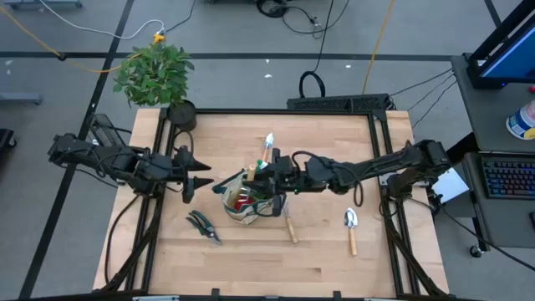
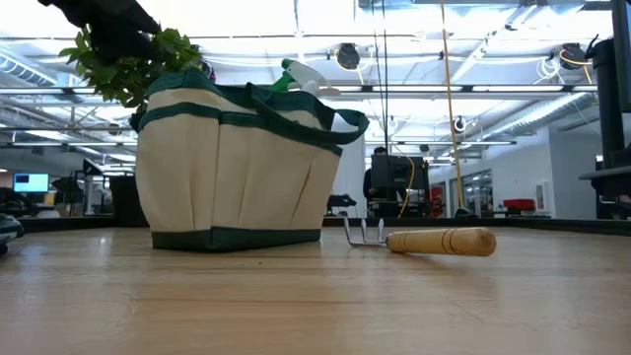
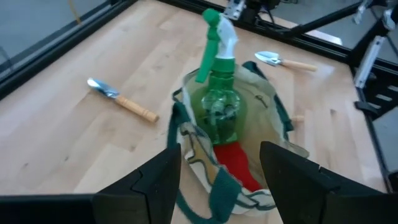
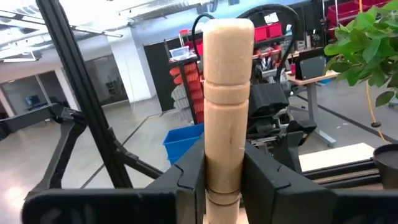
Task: Pick & Place Garden tools in Gardening bag
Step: Put the brown hand rake into the brown bag
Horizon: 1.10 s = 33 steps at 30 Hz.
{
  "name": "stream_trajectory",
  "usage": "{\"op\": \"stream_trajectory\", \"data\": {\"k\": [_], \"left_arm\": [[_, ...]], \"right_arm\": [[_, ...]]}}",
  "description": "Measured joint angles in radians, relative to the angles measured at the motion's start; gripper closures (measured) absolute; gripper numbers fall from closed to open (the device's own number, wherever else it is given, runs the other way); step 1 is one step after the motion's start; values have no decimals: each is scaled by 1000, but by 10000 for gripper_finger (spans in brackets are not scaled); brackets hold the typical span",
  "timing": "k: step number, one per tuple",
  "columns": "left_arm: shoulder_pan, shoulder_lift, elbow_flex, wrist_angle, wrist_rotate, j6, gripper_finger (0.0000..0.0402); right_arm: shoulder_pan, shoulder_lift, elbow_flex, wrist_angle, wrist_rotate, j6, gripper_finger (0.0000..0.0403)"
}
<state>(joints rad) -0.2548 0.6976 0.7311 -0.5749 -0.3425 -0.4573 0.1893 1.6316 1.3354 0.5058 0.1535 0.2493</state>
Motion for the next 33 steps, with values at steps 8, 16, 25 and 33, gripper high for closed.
{"op": "stream_trajectory", "data": {"k": [8, 16, 25, 33], "left_arm": [[-66, -61, 0, -71, -26, -22, 178], [-126, -124, -28, -87, -60, -23, 178], [-189, -258, -182, -16, -59, -53, 178], [-230, -360, -333, 117, -35, -53, 178]], "right_arm": [[-35, 76, 0, 9, 2, -2, 342], [-51, 166, 0, 63, 2, -3, 342], [-53, 200, 0, 35, 2, -26, 342], [-53, 201, 0, -42, 2, -26, 342]]}}
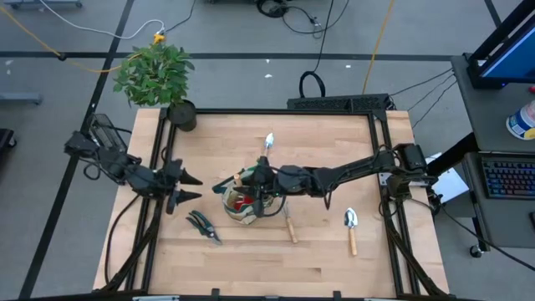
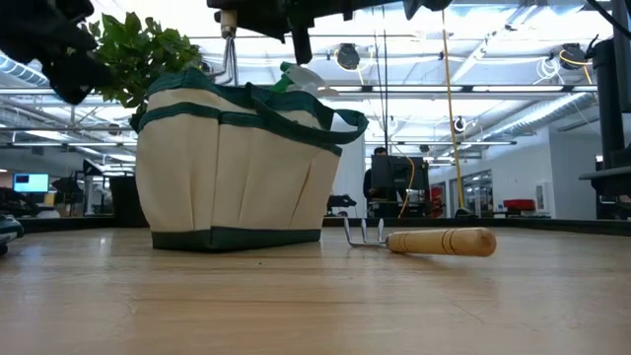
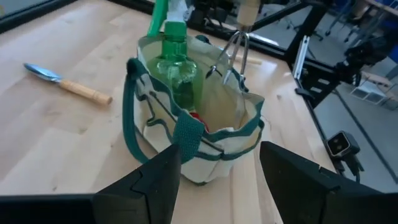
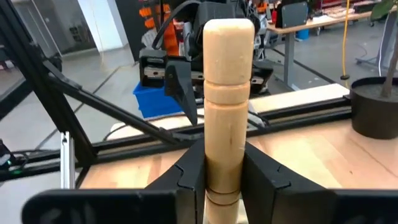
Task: Pick & Place Garden tools in Gardening bag
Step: Put the brown hand rake into the brown bag
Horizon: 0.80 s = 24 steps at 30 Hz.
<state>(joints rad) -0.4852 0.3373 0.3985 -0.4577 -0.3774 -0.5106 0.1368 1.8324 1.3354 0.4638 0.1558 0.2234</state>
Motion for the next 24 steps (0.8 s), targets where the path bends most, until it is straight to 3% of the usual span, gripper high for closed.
{"op": "stream_trajectory", "data": {"k": [6, 24], "left_arm": [[-9, -12, -54, 5, 3, -50, 178], [-9, -11, -55, 16, 6, -50, 178]], "right_arm": [[0, 0, 0, -19, 4, 0, 341], [2, 0, 0, -51, -4, -9, 340]]}}
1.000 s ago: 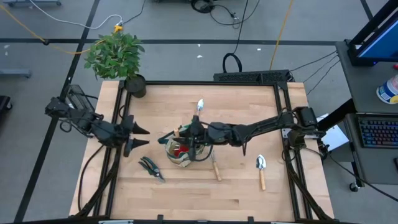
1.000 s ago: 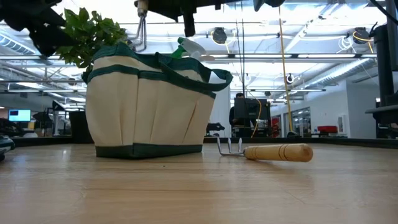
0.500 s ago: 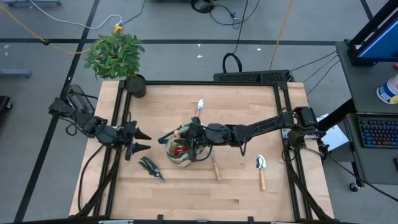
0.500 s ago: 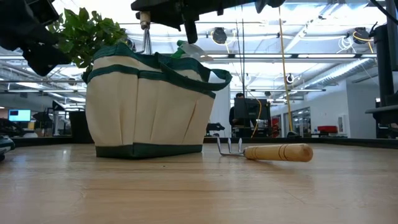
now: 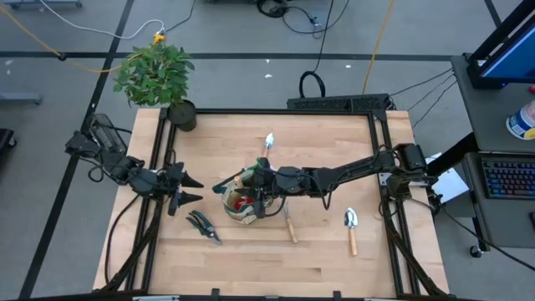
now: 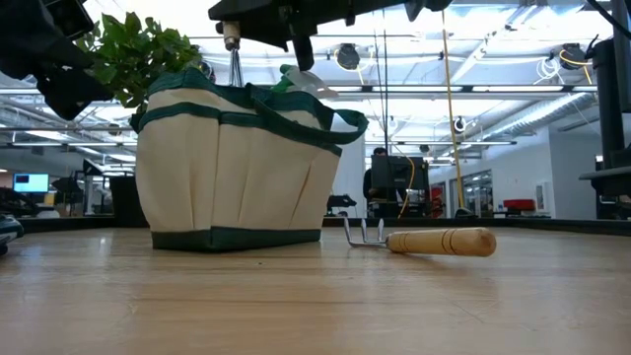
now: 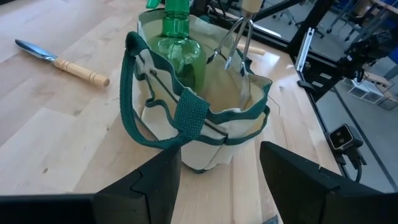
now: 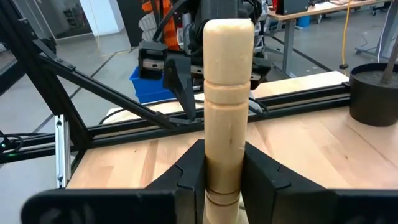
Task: Pick & Place Garden tools in Gardening bag
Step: Put the brown hand rake into the brown bag, then put the brown trowel into the brown bag
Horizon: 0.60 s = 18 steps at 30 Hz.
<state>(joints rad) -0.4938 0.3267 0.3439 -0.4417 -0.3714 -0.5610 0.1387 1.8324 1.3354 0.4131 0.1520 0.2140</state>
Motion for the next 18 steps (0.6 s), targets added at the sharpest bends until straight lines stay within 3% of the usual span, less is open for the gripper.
{"op": "stream_trajectory", "data": {"k": [9, 18], "left_arm": [[0, 0, 0, 5, -5, -2, 178], [0, 0, 0, 5, -6, -6, 178]], "right_arm": [[0, 0, 0, 0, 0, -21, 308], [0, 0, 0, 1, -1, -21, 303]]}}
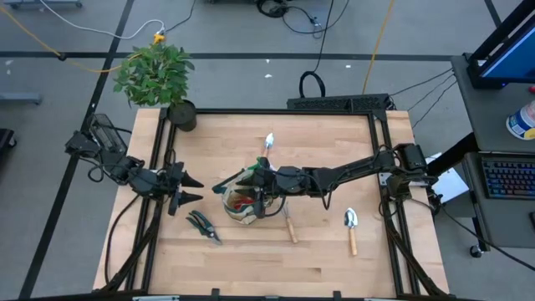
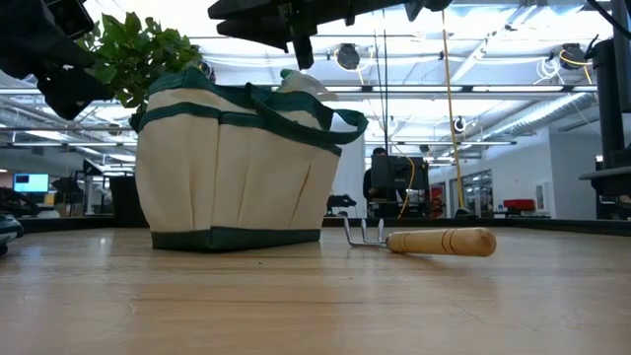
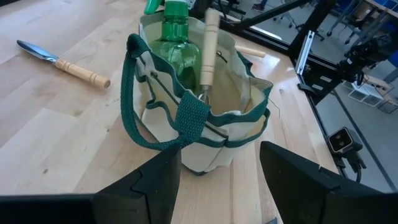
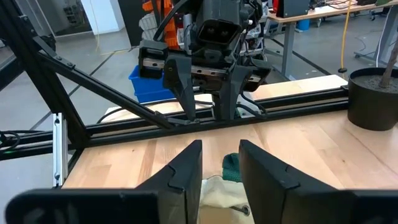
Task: Pick & Place Garden tools in Gardening bag
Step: Put the brown trowel into the brown bag
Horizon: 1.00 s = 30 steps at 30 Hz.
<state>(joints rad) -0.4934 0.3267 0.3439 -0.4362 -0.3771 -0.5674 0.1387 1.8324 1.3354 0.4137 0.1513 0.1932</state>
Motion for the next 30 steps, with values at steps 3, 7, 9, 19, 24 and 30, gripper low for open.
{"op": "stream_trajectory", "data": {"k": [3, 7, 9, 19, 24, 30], "left_arm": [[0, 0, 0, 0, 0, -5, 178], [0, 0, 0, 0, -6, -9, 178], [0, 0, 0, 0, -18, -19, 178], [0, 0, 0, 49, -25, -32, 178], [0, 0, 0, 48, -26, -94, 178], [0, 0, 0, 47, -25, -162, 178]], "right_arm": [[0, 0, 0, 1, 0, 0, 303], [0, 0, 0, 50, 0, -24, 303], [1, -6, 0, 91, 0, -49, 303], [7, -102, 0, 99, 1, -180, 303], [-18, -178, 0, -12, 6, -225, 303], [-89, -277, 0, -225, 8, -235, 303]]}}
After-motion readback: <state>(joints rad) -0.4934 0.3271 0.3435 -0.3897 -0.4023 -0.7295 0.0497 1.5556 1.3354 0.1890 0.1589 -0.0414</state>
